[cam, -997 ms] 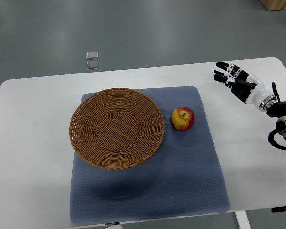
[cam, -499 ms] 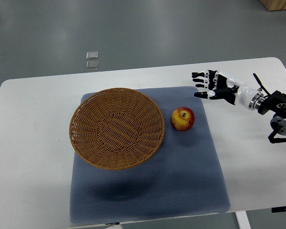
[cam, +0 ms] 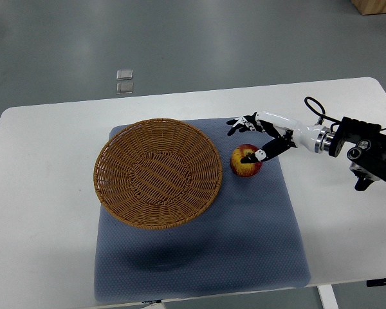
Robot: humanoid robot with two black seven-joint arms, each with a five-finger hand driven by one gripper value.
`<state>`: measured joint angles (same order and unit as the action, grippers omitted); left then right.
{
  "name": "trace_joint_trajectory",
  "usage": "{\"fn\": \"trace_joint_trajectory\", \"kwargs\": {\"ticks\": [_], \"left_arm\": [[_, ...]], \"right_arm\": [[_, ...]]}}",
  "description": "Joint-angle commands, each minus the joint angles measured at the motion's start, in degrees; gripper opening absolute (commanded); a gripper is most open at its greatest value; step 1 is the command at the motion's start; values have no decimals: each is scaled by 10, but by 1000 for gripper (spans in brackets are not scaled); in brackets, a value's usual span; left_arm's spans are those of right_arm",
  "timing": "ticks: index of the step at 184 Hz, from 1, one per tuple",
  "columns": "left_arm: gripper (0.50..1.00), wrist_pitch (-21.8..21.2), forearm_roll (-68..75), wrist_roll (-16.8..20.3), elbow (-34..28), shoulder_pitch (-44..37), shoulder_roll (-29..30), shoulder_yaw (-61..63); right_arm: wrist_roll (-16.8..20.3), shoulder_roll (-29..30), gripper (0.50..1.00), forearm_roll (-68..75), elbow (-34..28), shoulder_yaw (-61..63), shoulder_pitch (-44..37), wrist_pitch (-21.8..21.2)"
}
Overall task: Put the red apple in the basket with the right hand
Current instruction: 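Reach the right hand forward over the red apple, then close the right hand fingers around the red apple, then lift the apple and carry it with the right hand into the basket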
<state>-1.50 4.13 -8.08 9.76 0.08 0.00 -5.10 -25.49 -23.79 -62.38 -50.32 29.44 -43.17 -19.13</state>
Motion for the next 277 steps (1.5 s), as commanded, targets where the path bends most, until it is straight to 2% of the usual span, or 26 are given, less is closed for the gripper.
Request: {"fn": "trace_joint_trajectory", "kwargs": {"ticks": [1, 33, 65, 80, 96, 97, 98, 113, 159, 186, 187, 195, 204, 205, 209, 220, 225, 234, 235, 257, 260, 277], "left_arm": [[1000, 0, 0, 0, 0, 0, 0, 0], [1000, 0, 0, 0, 0, 0, 0, 0], [1000, 0, 0, 0, 0, 0, 0, 0], [1000, 0, 0, 0, 0, 0, 0, 0], [1000, 0, 0, 0, 0, 0, 0, 0], [1000, 0, 0, 0, 0, 0, 0, 0], [1000, 0, 0, 0, 0, 0, 0, 0], [1000, 0, 0, 0, 0, 0, 0, 0], [1000, 0, 0, 0, 0, 0, 0, 0], [1000, 0, 0, 0, 0, 0, 0, 0], [1000, 0, 0, 0, 0, 0, 0, 0], [1000, 0, 0, 0, 0, 0, 0, 0], [1000, 0, 0, 0, 0, 0, 0, 0], [1000, 0, 0, 0, 0, 0, 0, 0], [1000, 0, 0, 0, 0, 0, 0, 0], [1000, 0, 0, 0, 0, 0, 0, 0], [1000, 0, 0, 0, 0, 0, 0, 0], [1000, 0, 0, 0, 0, 0, 0, 0], [1000, 0, 0, 0, 0, 0, 0, 0], [1000, 0, 0, 0, 0, 0, 0, 0], [1000, 0, 0, 0, 0, 0, 0, 0], [1000, 0, 0, 0, 0, 0, 0, 0]], "right_arm": [[0, 3, 913, -22, 0, 0, 2, 15], [-1, 3, 913, -42, 0, -15, 2, 24], [-22, -5, 913, -45, -1, -40, 1, 26], [-22, -5, 913, -45, -1, -47, 1, 44], [-22, -5, 913, -45, -1, -47, 1, 44], [-22, -5, 913, -54, -1, -55, 0, 66], [-22, -5, 913, -56, -1, -56, 0, 69], [-22, -4, 913, -72, -1, -59, 2, 84], [-22, -2, 909, -86, 0, -60, 5, 92], [-22, -3, 883, -90, 0, -74, 5, 102], [-22, -4, 844, -91, 2, -76, 6, 113], [-22, -4, 787, -91, 5, -77, 6, 120], [-22, -4, 787, -91, 5, -77, 6, 120], [-23, -4, 714, -91, 7, -79, 6, 127], [-23, -5, 680, -91, 8, -82, 5, 131], [-23, -6, 633, -91, 11, -87, 5, 139], [-24, -5, 593, -91, 12, -89, 5, 146], [-24, -5, 592, -91, 12, -89, 5, 146], [-24, -5, 544, -91, 14, -89, 5, 155], [-29, -3, 523, -91, 15, -89, 5, 162], [-35, -2, 507, -89, 15, -88, 7, 165], [-38, 3, 507, -83, 13, -83, 6, 165]]}}
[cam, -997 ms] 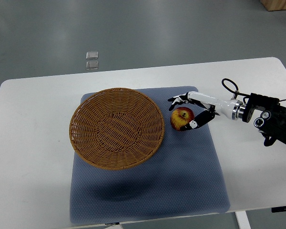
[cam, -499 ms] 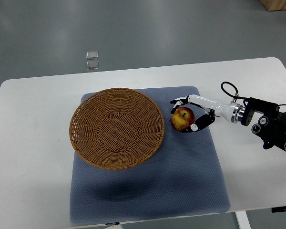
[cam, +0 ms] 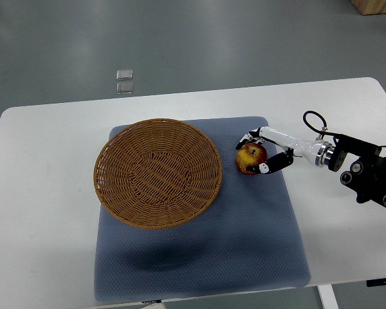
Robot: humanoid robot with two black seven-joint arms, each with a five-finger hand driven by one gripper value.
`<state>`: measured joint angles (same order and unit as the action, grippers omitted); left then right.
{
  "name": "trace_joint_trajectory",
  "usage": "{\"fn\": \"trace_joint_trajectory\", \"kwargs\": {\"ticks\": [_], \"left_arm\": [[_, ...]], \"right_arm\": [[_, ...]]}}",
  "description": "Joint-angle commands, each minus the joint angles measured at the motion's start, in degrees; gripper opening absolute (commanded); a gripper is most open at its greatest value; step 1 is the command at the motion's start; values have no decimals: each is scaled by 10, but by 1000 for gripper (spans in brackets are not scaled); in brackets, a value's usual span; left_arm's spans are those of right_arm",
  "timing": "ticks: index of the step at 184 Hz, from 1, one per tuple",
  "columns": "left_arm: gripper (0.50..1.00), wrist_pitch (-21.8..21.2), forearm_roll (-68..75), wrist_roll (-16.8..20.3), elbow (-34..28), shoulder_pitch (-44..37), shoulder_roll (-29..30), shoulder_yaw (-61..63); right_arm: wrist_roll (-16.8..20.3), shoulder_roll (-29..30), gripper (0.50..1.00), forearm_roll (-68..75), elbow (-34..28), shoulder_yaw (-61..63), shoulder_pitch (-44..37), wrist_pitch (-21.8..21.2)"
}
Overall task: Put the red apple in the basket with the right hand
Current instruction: 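Lift the apple and carry it with the right hand into the basket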
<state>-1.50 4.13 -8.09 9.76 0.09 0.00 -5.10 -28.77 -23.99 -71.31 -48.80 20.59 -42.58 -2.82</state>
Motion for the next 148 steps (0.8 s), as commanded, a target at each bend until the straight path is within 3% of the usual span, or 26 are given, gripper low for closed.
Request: {"fn": "trace_joint_trajectory", "kwargs": {"ticks": [1, 72, 134, 135, 148], "left_arm": [[1000, 0, 0, 0, 0, 0, 0, 0], [1000, 0, 0, 0, 0, 0, 0, 0], [1000, 0, 0, 0, 0, 0, 0, 0], [1000, 0, 0, 0, 0, 0, 0, 0], [1000, 0, 0, 0, 0, 0, 0, 0]], "right_arm": [[-5, 5, 507, 7, -2, 6, 0, 2], [-17, 16, 500, 8, -62, 24, -67, 2], [-14, 129, 500, -35, -65, 9, -103, 0], [-14, 152, 500, -44, -57, -8, -105, 1], [-15, 172, 500, -49, -40, -36, -107, 4]]}}
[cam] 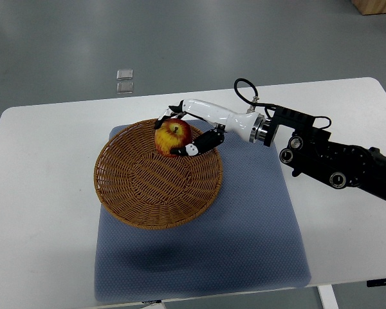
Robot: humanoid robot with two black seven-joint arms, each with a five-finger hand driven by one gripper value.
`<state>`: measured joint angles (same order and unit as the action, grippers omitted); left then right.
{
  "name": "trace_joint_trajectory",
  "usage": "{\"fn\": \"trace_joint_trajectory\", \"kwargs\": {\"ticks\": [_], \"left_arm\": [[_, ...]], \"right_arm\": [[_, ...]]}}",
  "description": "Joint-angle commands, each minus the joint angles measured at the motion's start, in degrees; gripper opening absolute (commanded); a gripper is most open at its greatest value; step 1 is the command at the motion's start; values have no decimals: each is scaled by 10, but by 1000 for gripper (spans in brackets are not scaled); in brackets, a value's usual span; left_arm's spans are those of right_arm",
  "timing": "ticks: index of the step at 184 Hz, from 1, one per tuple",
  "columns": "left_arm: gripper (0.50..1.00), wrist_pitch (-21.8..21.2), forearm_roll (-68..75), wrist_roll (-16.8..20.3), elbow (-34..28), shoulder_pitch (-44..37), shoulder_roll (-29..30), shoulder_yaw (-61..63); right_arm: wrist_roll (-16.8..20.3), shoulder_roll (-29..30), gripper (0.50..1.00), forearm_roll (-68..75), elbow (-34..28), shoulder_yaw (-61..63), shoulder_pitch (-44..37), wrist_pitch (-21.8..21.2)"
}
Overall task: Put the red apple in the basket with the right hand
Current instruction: 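Lift the apple and carry it with the right hand into the basket, then open the right hand fingers to release the apple in the basket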
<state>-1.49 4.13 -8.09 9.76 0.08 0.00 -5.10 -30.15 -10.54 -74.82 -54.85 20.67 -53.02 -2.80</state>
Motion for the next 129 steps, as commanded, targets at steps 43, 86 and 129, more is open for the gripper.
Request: {"fn": "trace_joint_trajectory", "kwargs": {"ticks": [43, 86, 129], "left_arm": [[1000, 0, 0, 0, 0, 0, 0, 0], [1000, 0, 0, 0, 0, 0, 0, 0], [1000, 0, 0, 0, 0, 0, 0, 0]], "right_arm": [[3, 79, 637, -48, 58, -77, 4, 42], [3, 68, 919, -34, 55, -67, 12, 48], [-3, 29, 915, 12, 50, -18, 26, 48]]}}
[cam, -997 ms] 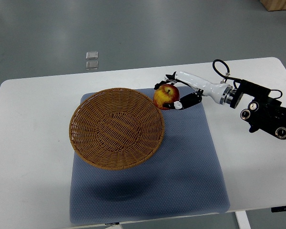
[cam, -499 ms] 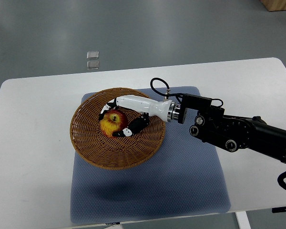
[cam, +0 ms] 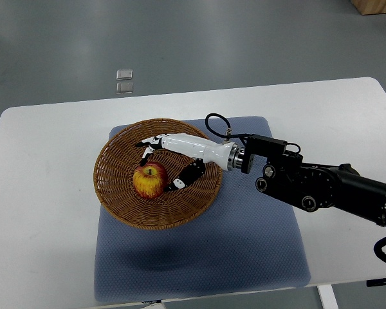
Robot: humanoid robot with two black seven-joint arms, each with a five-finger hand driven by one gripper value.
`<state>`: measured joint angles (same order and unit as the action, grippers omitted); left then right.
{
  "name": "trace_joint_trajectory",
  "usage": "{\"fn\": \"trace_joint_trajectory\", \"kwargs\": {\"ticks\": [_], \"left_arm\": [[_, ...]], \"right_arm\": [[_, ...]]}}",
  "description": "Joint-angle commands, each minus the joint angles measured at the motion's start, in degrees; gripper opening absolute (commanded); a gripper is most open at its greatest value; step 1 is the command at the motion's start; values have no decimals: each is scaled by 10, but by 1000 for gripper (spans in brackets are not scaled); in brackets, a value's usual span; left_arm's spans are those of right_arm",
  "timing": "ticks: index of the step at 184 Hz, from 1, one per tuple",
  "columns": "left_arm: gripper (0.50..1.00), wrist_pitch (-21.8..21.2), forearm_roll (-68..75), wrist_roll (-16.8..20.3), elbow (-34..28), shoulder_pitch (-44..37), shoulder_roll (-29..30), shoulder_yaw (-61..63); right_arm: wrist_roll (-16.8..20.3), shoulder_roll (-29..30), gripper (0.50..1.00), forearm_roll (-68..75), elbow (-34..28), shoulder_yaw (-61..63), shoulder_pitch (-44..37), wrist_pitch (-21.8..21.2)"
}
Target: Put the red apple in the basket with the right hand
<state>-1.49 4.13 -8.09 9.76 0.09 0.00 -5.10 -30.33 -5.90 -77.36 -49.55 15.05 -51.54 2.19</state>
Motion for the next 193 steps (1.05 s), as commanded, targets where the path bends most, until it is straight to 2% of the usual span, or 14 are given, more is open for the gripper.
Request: {"fn": "trace_joint_trajectory", "kwargs": {"ticks": [1, 30, 31, 34, 53, 66, 82, 83, 104, 126, 127, 131, 147, 193], "left_arm": [[1000, 0, 0, 0, 0, 0, 0, 0], [1000, 0, 0, 0, 0, 0, 0, 0], [1000, 0, 0, 0, 0, 0, 0, 0], [1000, 0, 0, 0, 0, 0, 0, 0], [1000, 0, 0, 0, 0, 0, 0, 0], [1000, 0, 0, 0, 0, 0, 0, 0], [1000, 0, 0, 0, 0, 0, 0, 0], [1000, 0, 0, 0, 0, 0, 0, 0], [1000, 0, 0, 0, 0, 0, 0, 0], [1000, 0, 0, 0, 0, 0, 0, 0], [1000, 0, 0, 0, 0, 0, 0, 0], [1000, 0, 0, 0, 0, 0, 0, 0], [1000, 0, 0, 0, 0, 0, 0, 0], [1000, 0, 0, 0, 0, 0, 0, 0]], "right_arm": [[-1, -18, 915, 43, -3, 44, 13, -3], [2, -43, 915, 120, -3, 85, 20, -22], [4, -61, 913, 172, -1, 91, 21, -47], [5, -70, 913, 198, 1, 92, 22, -58], [19, -98, 911, 317, 15, 86, 28, -90], [26, -104, 911, 382, 33, 83, 41, -98], [26, -104, 911, 382, 33, 83, 41, -98], [28, -106, 911, 456, 65, 83, 59, -109], [35, -105, 911, 542, 95, 84, 75, -130], [46, -106, 913, 627, 110, 87, 82, -138], [54, -106, 913, 674, 118, 86, 84, -140], [57, -106, 915, 694, 123, 85, 86, -141], [55, -106, 919, 753, 135, 89, 93, -140], [51, -115, 921, 772, 144, 89, 94, -139]]}}
